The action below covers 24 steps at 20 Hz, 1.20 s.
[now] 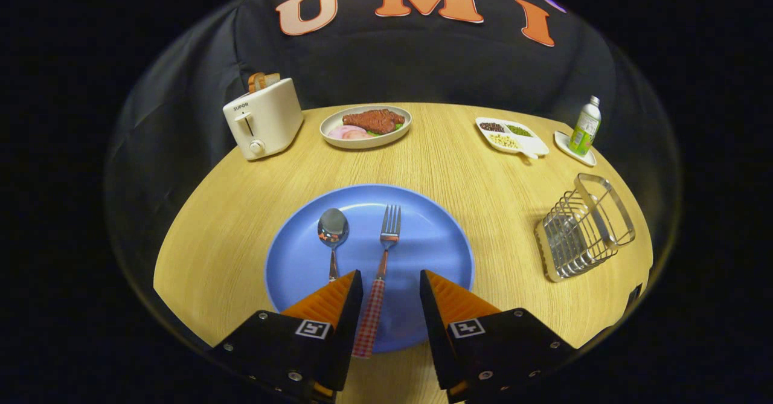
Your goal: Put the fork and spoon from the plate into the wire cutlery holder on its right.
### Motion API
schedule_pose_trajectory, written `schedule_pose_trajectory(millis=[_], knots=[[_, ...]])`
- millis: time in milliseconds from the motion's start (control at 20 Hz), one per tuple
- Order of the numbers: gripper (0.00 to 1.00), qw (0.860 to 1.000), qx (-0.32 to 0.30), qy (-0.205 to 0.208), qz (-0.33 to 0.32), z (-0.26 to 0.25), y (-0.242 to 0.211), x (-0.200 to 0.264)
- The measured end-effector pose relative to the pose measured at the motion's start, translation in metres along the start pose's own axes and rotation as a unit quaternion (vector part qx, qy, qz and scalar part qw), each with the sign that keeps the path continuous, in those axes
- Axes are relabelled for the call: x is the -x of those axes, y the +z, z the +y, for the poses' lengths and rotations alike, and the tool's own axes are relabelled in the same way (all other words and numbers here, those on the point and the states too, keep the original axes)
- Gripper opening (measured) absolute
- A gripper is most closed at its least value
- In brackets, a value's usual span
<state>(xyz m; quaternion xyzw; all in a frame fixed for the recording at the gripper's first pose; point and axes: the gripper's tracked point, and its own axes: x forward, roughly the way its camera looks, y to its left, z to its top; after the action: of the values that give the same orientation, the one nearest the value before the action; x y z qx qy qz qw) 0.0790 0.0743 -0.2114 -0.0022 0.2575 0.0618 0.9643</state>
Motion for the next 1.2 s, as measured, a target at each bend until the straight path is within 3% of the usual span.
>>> schedule_pose_trajectory(millis=[200, 550, 900, 1200], knots=[[0.44, 1.000, 0.003, 0.003, 0.017, 0.005, -0.011, -0.005], [0.09, 1.000, 0.008, -0.012, 0.016, 0.004, -0.010, -0.003], [0.06, 1.000, 0.002, -0.009, -0.012, -0.016, 0.032, 0.030], [0.06, 0.999, 0.011, -0.033, -0.027, -0.079, 0.075, 0.076]])
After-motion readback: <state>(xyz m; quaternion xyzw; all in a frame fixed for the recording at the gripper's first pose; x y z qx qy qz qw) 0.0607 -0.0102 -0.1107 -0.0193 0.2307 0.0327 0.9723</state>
